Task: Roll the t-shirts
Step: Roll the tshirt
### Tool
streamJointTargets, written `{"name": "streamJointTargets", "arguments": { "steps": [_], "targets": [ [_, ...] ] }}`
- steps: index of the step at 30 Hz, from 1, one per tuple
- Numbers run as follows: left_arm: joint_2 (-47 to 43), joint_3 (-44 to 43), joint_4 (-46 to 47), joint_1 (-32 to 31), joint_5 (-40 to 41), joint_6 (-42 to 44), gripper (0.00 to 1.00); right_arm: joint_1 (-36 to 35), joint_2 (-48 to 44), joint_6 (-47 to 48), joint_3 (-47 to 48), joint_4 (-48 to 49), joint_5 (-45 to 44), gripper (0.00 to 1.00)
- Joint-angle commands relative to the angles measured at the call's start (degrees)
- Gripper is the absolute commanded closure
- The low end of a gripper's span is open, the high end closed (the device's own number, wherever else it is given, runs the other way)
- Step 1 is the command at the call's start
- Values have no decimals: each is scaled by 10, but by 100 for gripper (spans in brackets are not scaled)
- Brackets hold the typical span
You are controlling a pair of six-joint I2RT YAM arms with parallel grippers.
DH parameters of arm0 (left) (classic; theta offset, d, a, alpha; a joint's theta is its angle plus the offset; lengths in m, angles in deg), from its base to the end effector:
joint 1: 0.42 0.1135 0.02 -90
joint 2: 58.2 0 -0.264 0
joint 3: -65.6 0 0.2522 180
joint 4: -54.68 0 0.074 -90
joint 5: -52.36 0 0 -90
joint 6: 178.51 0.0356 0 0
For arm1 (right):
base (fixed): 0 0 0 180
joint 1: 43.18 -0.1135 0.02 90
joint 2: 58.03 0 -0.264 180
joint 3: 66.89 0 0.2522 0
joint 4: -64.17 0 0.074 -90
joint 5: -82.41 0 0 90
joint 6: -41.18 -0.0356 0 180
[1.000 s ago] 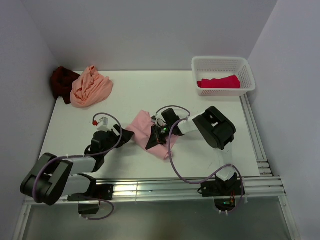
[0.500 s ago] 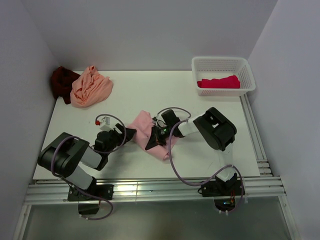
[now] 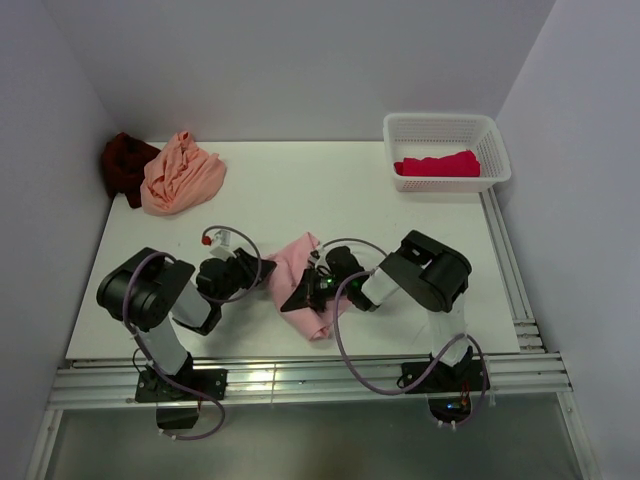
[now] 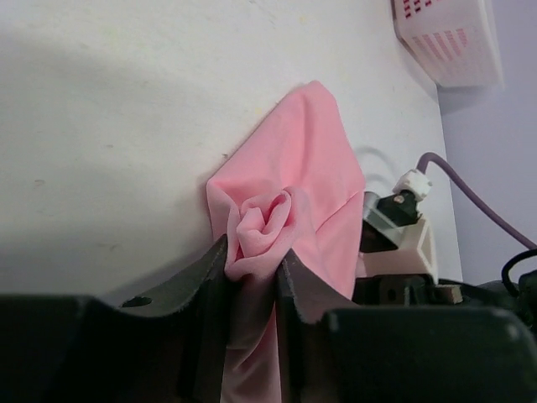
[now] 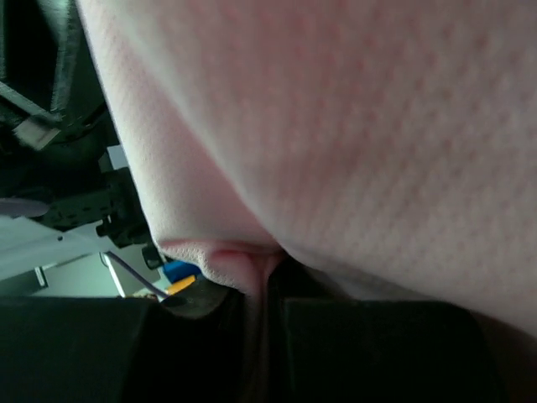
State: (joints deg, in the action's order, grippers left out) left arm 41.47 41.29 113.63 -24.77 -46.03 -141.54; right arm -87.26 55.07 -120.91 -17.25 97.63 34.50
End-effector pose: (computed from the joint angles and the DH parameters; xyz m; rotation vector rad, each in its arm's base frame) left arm 0.2100 -0.1007 0.0989 -0.3877 1.9580 -1.0459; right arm 0.2156 0.2420 0.0805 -0.0665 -2.5720 -1.7418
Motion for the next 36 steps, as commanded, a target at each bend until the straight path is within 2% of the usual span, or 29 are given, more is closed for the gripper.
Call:
{"name": "streamJointTargets", "arguments": {
  "steps": [1, 4, 7, 10, 11, 12, 14, 16, 21, 24, 28, 29, 32, 33, 36],
  "targets": [
    [-5, -27, 43, -2, -51, 28, 72, -43, -19, -82, -12, 42, -71, 100],
    [-15, -48, 5, -2, -86, 47, 73, -66, -32, -59, 1, -12, -116, 100],
    [-31, -62, -32, -2, -92, 60, 80, -72, -34, -52, -3, -11, -134, 100],
    [-41, -76, -77, -2, -89, 71, 93, -71, -46, -27, -5, -33, -153, 98],
    [-42, -81, -100, -2, -88, 74, 100, -72, -52, -8, -4, -49, -158, 96],
    [-42, -88, -107, -2, -86, 75, 100, -72, -63, 2, -1, -66, -175, 87],
    [-41, -95, -122, -2, -81, 72, 100, -72, -81, 29, -5, -85, -193, 78],
    [-35, -103, -130, -2, -80, 68, 100, -72, -114, 48, -5, -128, -227, 65],
    [-15, -136, -159, -1, -81, 56, 100, -72, -200, 128, -1, -247, -288, 44],
    [-1, -151, -171, 0, -89, 48, 100, -74, -267, 192, 44, -372, -360, 34],
    [1, -171, -201, -1, -91, 41, 100, -98, -294, 258, 123, -534, -479, 29],
    [0, -175, -215, 0, -92, 41, 100, -117, -292, 276, 143, -602, -539, 29],
    [-5, -187, -247, -1, -92, 42, 100, -155, -270, 301, 222, -705, -631, 28],
    [-8, -194, -257, -1, -94, 42, 100, -187, -250, 304, 260, -725, -694, 28],
    [-21, -202, -284, -2, -90, 44, 99, -247, -187, 302, 338, -817, -796, 28]
  ]
}}
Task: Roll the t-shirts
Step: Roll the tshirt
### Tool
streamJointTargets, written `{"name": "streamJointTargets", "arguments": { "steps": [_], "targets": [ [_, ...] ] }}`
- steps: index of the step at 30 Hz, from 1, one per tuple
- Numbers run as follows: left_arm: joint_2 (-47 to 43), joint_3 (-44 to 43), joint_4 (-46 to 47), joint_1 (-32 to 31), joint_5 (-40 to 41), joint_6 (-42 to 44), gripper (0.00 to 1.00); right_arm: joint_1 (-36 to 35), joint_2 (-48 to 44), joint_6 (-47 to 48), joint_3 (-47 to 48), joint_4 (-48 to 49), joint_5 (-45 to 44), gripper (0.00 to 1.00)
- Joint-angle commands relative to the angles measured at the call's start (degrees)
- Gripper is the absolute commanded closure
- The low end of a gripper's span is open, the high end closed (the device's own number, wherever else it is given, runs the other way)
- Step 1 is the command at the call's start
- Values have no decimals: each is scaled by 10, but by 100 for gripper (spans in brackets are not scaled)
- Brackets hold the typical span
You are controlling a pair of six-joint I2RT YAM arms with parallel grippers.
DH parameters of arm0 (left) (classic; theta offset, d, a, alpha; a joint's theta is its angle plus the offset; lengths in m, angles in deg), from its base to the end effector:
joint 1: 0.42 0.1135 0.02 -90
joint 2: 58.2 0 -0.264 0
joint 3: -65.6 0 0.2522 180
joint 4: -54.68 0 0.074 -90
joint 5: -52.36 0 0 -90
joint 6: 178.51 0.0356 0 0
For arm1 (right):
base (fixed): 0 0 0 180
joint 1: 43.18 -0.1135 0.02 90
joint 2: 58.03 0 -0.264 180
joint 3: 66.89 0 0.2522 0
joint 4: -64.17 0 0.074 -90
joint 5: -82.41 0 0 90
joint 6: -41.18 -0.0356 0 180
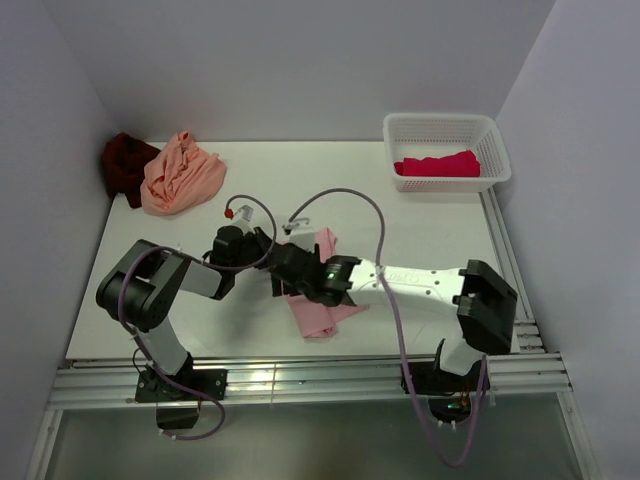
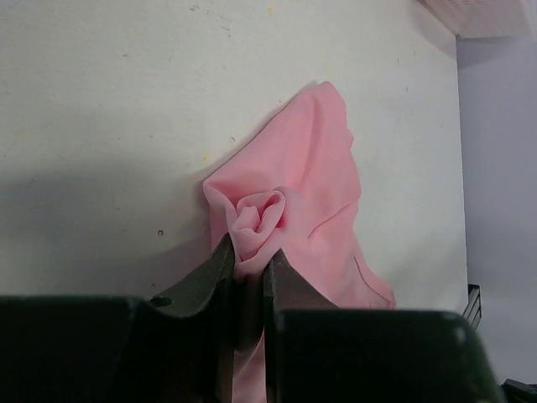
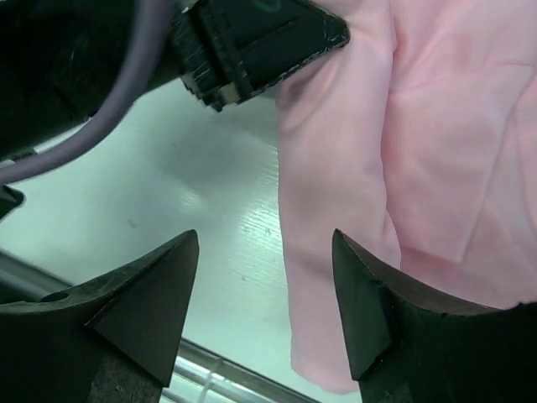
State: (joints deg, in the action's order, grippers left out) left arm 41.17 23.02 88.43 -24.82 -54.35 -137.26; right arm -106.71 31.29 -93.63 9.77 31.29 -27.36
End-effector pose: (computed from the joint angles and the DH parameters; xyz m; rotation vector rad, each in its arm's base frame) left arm 0.2695 -0.1335 0.1207 -0.2459 2.1169 -1.0861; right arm 0.1615 0.2974 0.2455 -0.2185 2.3615 0.5425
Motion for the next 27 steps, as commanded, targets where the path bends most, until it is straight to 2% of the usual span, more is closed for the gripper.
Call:
{"name": "streamJointTargets", "arguments": {
  "steps": [1, 4, 11, 20, 27],
  "targets": [
    [-22, -19, -41, -1, -6, 6, 100, -67, 68, 24, 86, -177, -198, 28],
    [-37, -26, -67, -1, -4, 11, 100, -107, 131, 15, 152, -239, -239, 28],
    [-56, -43, -127, -1, -13, 19, 100, -152, 302, -8, 318, -391, -335, 28],
    [-69, -69, -195, -1, -21, 40, 100, -169, 397, -6, 369, -433, -428, 28],
    [-52, -93, -218, -1, -34, 38, 100, -177, 446, -7, 390, -436, -427, 28]
  ]
}}
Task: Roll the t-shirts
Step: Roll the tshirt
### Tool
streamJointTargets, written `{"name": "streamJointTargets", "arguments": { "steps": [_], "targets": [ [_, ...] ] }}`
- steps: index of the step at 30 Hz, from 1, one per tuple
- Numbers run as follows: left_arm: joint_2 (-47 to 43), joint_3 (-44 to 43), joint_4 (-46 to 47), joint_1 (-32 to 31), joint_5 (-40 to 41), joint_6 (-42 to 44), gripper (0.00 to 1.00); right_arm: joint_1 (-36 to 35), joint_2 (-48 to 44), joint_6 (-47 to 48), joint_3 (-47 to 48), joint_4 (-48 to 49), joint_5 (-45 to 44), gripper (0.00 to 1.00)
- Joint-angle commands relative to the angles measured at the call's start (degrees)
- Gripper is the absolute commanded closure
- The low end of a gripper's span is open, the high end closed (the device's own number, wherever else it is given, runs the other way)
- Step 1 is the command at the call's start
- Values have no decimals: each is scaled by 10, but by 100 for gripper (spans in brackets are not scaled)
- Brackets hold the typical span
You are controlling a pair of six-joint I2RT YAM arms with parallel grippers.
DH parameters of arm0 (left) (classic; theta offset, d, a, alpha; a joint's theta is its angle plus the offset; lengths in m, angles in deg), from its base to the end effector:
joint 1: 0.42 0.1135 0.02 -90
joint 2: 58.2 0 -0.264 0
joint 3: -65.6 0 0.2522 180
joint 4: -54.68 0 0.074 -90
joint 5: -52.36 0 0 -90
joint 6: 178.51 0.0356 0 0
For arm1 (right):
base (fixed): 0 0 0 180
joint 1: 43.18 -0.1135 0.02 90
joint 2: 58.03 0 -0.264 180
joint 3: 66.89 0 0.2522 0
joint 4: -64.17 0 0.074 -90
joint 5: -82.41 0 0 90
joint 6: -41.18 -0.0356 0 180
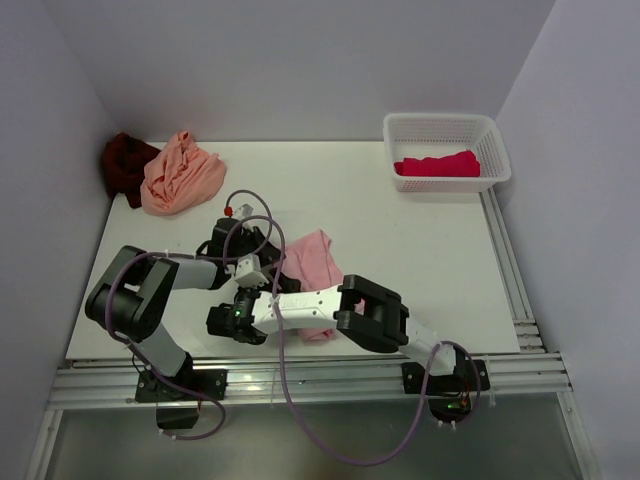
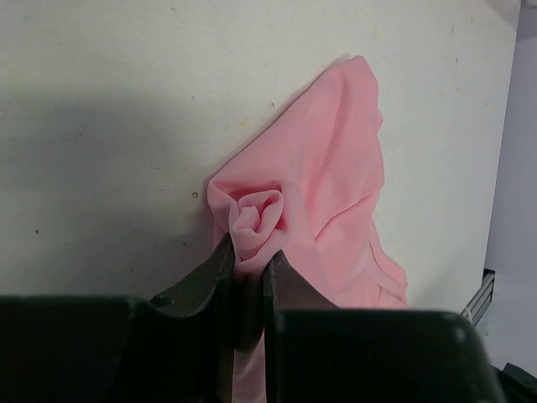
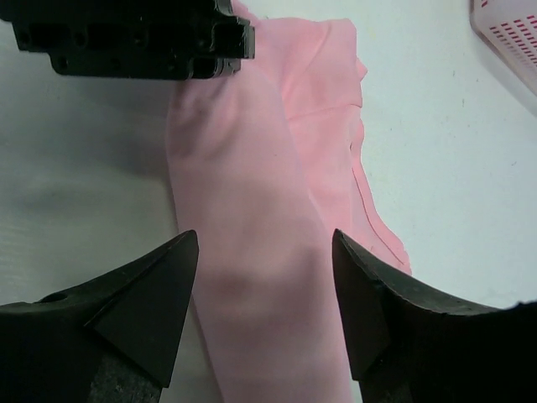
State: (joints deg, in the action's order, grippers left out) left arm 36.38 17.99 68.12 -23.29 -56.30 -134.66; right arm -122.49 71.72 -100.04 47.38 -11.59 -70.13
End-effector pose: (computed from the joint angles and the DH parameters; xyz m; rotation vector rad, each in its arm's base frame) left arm 0.2747 -0.1282 0.1328 -0.2657 2.2970 -1.0126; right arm 0.1108 0.4166 0.1588 -0.5222 2.0307 -0.5534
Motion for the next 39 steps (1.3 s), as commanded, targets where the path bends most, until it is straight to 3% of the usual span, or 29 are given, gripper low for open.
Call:
{"name": "streamJointTargets", "arguments": {
  "steps": [1, 5, 12, 16, 22, 31, 39],
  "targets": [
    [-3, -46, -19, -16, -15, 12, 100, -23, 42, 54, 13, -3, 1, 28],
    [2, -48, -18, -16, -15, 12, 100, -40, 22, 17, 11, -16, -19, 28],
    [12, -39, 2, -16, -29, 1, 99, -70, -40, -4, -48, 46, -35, 29],
    [22, -48, -3, -15, -29, 10, 100, -83, -15, -61, -14, -42, -53, 29],
    [24, -56, -11, -7, -48, -1, 100, -83, 26, -77, 17, -75, -43, 29],
    [-5, -86, -108, 3, -52, -17, 100, -75, 64, -91, 19, -71, -30, 29],
    [-6, -83, -123, 12, -82, -48, 100, -52, 89, -88, 29, -89, -37, 29]
  ]
}}
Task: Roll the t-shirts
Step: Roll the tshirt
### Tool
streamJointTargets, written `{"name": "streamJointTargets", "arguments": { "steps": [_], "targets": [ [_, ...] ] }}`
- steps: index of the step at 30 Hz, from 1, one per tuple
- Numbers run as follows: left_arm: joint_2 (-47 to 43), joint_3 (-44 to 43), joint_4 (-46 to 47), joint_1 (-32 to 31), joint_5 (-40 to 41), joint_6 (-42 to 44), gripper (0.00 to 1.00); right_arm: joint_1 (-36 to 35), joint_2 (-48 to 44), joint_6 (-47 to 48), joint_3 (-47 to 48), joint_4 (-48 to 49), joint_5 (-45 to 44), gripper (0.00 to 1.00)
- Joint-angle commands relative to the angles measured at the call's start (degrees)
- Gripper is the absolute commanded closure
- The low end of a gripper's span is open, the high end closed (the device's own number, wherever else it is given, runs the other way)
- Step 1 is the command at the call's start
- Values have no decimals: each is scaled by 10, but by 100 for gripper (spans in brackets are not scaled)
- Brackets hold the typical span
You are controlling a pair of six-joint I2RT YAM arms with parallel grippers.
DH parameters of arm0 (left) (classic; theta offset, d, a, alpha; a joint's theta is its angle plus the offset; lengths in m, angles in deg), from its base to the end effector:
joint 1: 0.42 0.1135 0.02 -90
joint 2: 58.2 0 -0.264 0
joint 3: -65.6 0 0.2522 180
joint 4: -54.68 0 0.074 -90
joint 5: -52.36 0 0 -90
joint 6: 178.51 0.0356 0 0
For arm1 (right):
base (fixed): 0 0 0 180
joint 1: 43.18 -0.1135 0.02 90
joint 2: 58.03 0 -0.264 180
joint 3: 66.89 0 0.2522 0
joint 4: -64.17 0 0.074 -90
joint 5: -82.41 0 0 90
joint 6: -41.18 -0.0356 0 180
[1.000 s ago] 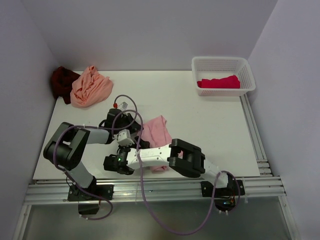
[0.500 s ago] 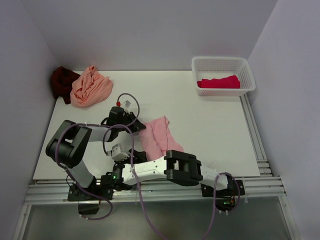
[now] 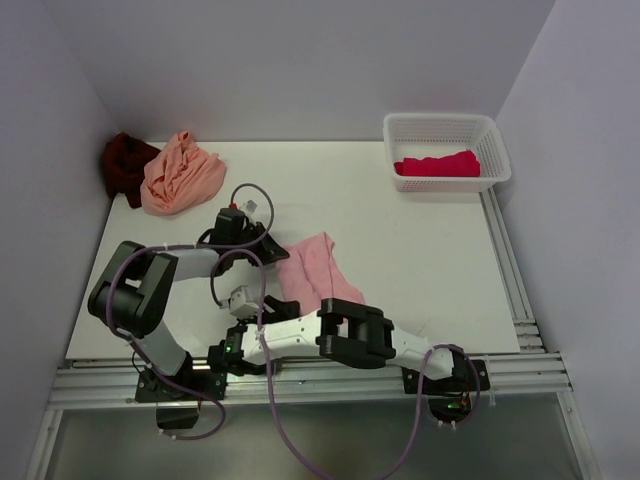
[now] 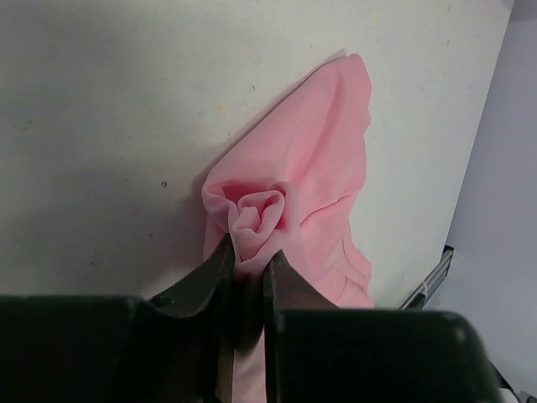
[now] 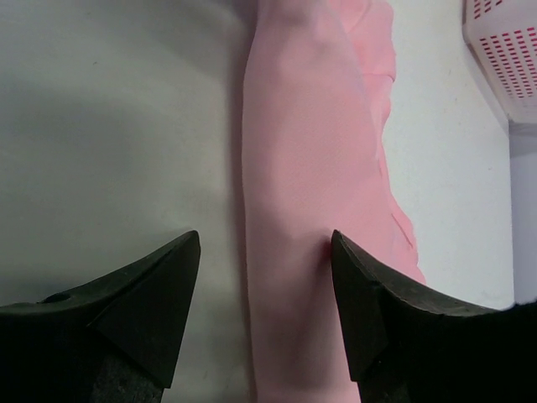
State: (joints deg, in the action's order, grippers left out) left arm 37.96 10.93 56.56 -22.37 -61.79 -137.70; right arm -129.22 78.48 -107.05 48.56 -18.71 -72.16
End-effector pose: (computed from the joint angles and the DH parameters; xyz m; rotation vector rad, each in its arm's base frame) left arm 0.2907 -0.1329 0.1410 -0.3354 2.4255 -1.0907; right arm 0.0615 0.4221 0.1179 -0.6475 1.9552 -0.6370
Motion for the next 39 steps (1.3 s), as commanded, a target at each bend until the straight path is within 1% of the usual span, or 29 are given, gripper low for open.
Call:
{"name": "streamJointTargets", "arguments": {
  "steps": [1, 4, 8, 11, 12, 13, 17, 20, 21, 22, 23, 25, 26, 29, 32, 34, 37, 38, 39],
  "targets": [
    [-23, -15, -13, 3, -29, -18, 100, 17, 24, -19, 16, -22, -20, 29],
    [-26, -18, -34, 4, -24, -15, 100, 20, 31, -31, 14, -40, -34, 29],
    [-36, -9, -44, 3, -23, -20, 100, 24, 26, -35, 0, -37, -54, 28],
    [-41, -1, -43, 4, -34, -20, 100, 24, 27, -33, -4, -30, -56, 27],
    [-45, 6, -38, 11, -60, -23, 100, 25, 40, -29, 1, -31, -56, 28],
    [-45, 6, -38, 11, -60, -24, 100, 25, 40, -28, 1, -31, -56, 28],
    [-53, 7, -50, 17, -64, -24, 100, 28, 74, -63, 27, -74, -65, 28],
    [-41, 5, -56, 20, -62, -17, 100, 30, 78, -72, 27, -80, -69, 28],
    [-32, 6, -49, 22, -71, -17, 99, 29, 78, -71, 27, -80, -68, 28],
    [-13, 9, -37, 25, -97, -20, 100, 30, 78, -73, 28, -82, -68, 28],
    [-2, 14, 5, 31, -113, -33, 100, 31, 80, -79, 30, -87, -71, 28],
    [23, 31, 53, 33, -143, -56, 100, 32, 87, -85, 33, -101, -73, 28],
    [30, 35, 75, 34, -145, -60, 100, 35, 89, -88, 33, -102, -76, 28],
    [35, 51, 101, 34, -152, -71, 100, 44, 85, -80, 12, -88, -78, 30],
    [29, 52, 88, 34, -153, -66, 100, 53, 73, -61, -18, -56, -78, 33],
    [22, 59, 95, 34, -164, -73, 100, 58, 77, -69, -21, -60, -80, 35],
    [14, 64, 98, 35, -157, -76, 100, 64, 71, -75, -29, -63, -82, 46],
    [13, 67, 98, 35, -155, -76, 100, 64, 68, -78, -29, -67, -82, 51],
    [16, 66, 100, 36, -156, -76, 100, 64, 68, -80, -26, -73, -81, 52]
  ]
}}
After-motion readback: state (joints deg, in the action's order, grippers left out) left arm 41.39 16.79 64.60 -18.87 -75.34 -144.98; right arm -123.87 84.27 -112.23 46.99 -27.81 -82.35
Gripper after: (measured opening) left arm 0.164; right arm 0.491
